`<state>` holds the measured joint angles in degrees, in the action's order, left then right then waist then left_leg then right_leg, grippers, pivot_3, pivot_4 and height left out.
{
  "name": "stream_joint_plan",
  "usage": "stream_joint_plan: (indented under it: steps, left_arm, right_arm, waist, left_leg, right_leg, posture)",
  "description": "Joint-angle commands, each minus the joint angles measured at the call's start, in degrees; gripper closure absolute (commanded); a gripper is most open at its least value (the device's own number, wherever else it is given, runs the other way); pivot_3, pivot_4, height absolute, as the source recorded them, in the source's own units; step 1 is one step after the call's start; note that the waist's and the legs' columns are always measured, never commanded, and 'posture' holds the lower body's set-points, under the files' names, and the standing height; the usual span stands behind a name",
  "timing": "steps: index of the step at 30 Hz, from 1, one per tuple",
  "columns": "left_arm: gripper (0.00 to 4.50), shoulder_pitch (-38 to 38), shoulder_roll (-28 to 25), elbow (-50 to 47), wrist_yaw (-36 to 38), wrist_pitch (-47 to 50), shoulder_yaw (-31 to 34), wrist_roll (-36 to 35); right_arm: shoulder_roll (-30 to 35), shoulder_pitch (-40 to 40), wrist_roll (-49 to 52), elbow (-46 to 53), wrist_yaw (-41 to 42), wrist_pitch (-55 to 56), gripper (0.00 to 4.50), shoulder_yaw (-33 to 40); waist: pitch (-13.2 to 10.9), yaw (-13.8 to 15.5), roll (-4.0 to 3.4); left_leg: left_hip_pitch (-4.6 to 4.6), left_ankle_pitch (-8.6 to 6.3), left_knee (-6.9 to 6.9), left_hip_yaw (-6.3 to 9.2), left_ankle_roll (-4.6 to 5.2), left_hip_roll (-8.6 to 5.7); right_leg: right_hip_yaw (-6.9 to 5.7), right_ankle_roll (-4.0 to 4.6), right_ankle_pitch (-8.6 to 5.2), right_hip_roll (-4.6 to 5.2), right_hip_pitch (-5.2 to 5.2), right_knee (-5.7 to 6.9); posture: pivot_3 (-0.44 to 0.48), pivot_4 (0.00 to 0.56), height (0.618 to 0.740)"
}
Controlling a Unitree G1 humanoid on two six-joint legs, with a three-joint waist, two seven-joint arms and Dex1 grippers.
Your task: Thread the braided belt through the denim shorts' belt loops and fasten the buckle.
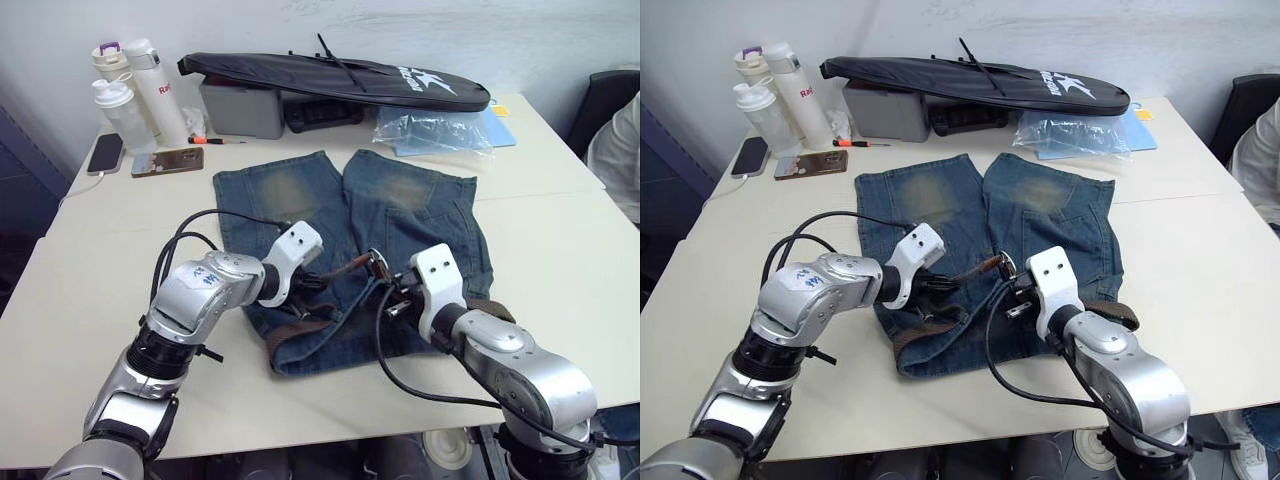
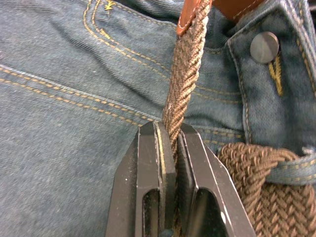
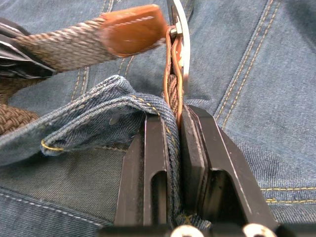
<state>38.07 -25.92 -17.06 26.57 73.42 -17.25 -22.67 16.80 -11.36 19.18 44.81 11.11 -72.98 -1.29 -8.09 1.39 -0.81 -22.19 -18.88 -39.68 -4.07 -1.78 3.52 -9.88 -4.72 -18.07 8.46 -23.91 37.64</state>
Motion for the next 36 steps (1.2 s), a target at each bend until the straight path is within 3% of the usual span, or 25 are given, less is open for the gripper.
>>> stream_joint_plan:
  steps: [1, 12, 18, 23, 29, 33, 34, 36]
  left_arm:
    - [4.5, 1.6, 0.6, -0.4, -0.6, -1.7, -1.0, 1.5]
    - [4.5, 3.7, 4.8, 0.4, -0.9, -2.6, -1.8, 2.7]
    - [4.5, 4.8, 5.9, 2.4, -0.4, -4.8, -3.1, 3.9]
    - [4.5, 6.7, 7.8, 5.0, -0.2, -6.8, -4.0, 4.7]
    - [4.5, 7.2, 9.1, 6.5, 0.1, -8.5, -5.2, 5.9]
    - [4.5, 6.6, 9.5, 6.1, 0.0, -8.4, -5.3, 6.1]
    - [4.5, 6.5, 9.6, 6.1, 0.0, -8.4, -5.3, 6.2]
    - [4.5, 6.3, 9.7, 6.2, 0.1, -8.5, -5.3, 6.4]
  right_arm:
    - [-0.3, -0.5, 1.2, 3.9, 0.2, 0.2, 4.46, -0.5]
    - [3.8, -2.4, 3.2, 3.7, 3.4, -1.8, 4.46, -2.6]
    - [12.4, -5.8, 3.6, 2.4, 8.7, 0.6, 4.46, -7.3]
    - [23.4, -7.7, 2.1, 2.1, 16.3, 8.0, 4.46, -12.6]
    - [27.6, -7.4, -0.7, -0.7, 19.7, 15.8, 4.46, -14.8]
    - [28.0, -7.0, 1.0, -1.2, 22.0, 15.8, 4.46, -12.0]
    - [28.4, -7.0, 2.2, -0.9, 23.1, 15.0, 3.49, -10.8]
    - [29.1, -7.3, 4.0, -0.5, 24.8, 14.0, 2.75, -7.9]
  waist:
    - [0.0, 0.0, 0.0]
    - [0.0, 0.0, 0.03]
    - [-0.1, 0.0, 0.19]
    - [-0.3, 0.0, 0.39]
    - [-0.3, 0.1, 0.5]
    - [-0.3, 0.2, 0.51]
    - [-0.3, 0.2, 0.51]
    - [-0.3, 0.2, 0.51]
  left_leg:
    - [0.0, 0.0, 0.02, -0.01, 0.0, 0.0]
    - [0.0, 0.0, 0.07, -0.01, 0.01, 0.0]
    - [0.0, -0.04, 0.07, 0.0, 0.08, 0.0]
    - [-0.02, -0.05, 0.14, -0.01, 0.09, -0.05]
    - [-0.01, 0.09, 0.21, -0.02, -0.16, -0.06]
    - [0.0, 0.11, 0.19, -0.01, -0.18, -0.05]
    - [0.0, 0.11, 0.18, 0.0, -0.19, -0.05]
    - [0.0, 0.11, 0.17, 0.04, -0.18, -0.04]
  right_leg:
    - [0.01, 0.0, 0.0, 0.0, 0.0, -0.01]
    - [-0.01, 0.0, 0.0, -0.01, -0.01, -0.05]
    - [-0.03, 0.0, 0.0, -0.01, 0.0, -0.09]
    - [-0.06, -0.01, 0.0, 0.0, 0.01, -0.2]
    - [-0.11, -0.04, -0.02, 0.02, 0.04, -0.25]
    - [-0.12, -0.04, -0.01, 0.03, 0.07, -0.24]
    - [-0.12, -0.05, -0.01, 0.03, 0.07, -0.24]
    - [-0.13, -0.04, -0.01, 0.03, 0.1, -0.24]
  posture:
    - [0.0, 0.15, 0.642]
    - [0.0, 0.15, 0.642]
    - [0.0, 0.15, 0.642]
    - [0.0, 0.15, 0.642]
    - [0.0, 0.15, 0.642]
    - [0.0, 0.15, 0.642]
    - [0.0, 0.15, 0.642]
    - [0.0, 0.15, 0.642]
